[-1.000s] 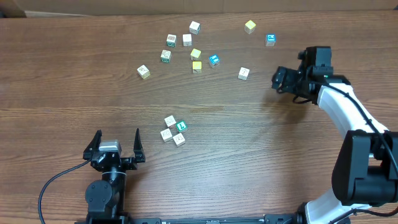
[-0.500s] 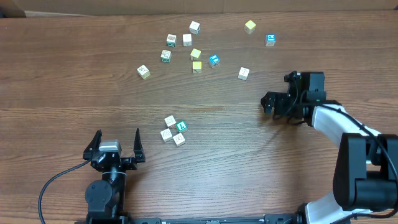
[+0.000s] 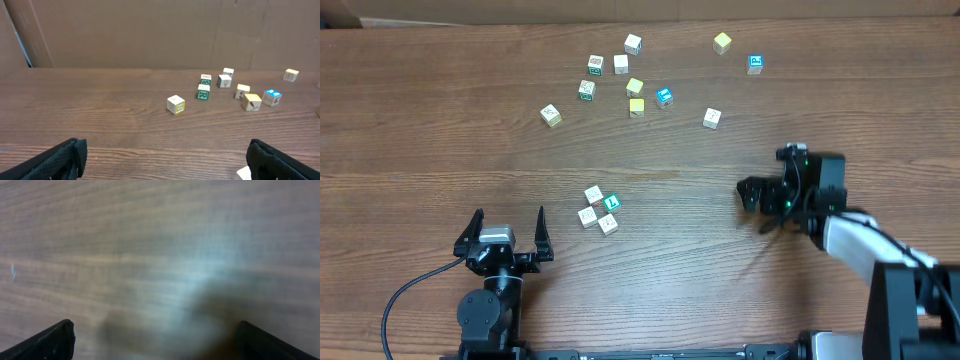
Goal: Form a circle
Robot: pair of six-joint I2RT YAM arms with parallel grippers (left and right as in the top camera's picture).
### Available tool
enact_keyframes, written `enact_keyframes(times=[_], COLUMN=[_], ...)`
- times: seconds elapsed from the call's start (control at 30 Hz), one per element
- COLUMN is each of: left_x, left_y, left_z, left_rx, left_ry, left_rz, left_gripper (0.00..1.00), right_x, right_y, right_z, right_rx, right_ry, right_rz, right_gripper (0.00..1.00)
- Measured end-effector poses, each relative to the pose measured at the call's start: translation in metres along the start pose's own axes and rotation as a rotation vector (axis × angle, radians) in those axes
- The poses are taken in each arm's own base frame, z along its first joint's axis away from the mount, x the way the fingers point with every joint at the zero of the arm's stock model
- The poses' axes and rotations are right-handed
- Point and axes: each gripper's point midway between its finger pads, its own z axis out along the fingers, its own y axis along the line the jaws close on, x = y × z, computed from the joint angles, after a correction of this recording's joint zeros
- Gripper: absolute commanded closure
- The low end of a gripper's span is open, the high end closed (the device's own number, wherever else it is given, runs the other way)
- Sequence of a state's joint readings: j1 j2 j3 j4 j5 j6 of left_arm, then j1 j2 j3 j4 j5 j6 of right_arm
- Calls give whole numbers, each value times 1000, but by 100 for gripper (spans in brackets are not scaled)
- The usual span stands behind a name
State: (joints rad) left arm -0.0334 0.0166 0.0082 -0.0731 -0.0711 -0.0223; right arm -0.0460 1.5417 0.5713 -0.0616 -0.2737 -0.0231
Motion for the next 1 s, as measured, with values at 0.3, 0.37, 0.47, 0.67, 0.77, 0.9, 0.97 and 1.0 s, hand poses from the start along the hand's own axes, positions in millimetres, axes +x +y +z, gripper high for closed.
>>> enact_keyframes(times=[0.3,0.37,0.47,0.67,0.77,0.9,0.97,1.0], left_x=[0,0,0,0,0,0,0,0], left_y=[0,0,0,0,0,0,0,0], left_z=[0,0,0,0,0,0,0,0], left_rx=[0,0,0,0,0,0,0,0], left_ry=[0,0,0,0,0,0,0,0], left_rz=[0,0,0,0,0,0,0,0], left_gripper=[1,0,1,0,0,0,0,0], right_x=[7,9,17,28,32,39,43,45], right_y=[5,6,7,6,6,6,6,6], right_z=[-19,-24,-27,-26,-27,-29,-30,-30], right_rx=[-7,-9,-11,-11,-12,-12,-12,-12], right_ry=[-240,-279,-296,-284,-282,-277,-276,-277], right_rz=[-67,-76,-80,-72,-68,-64,-64,-64], right_gripper=[0,0,0,0,0,0,0,0])
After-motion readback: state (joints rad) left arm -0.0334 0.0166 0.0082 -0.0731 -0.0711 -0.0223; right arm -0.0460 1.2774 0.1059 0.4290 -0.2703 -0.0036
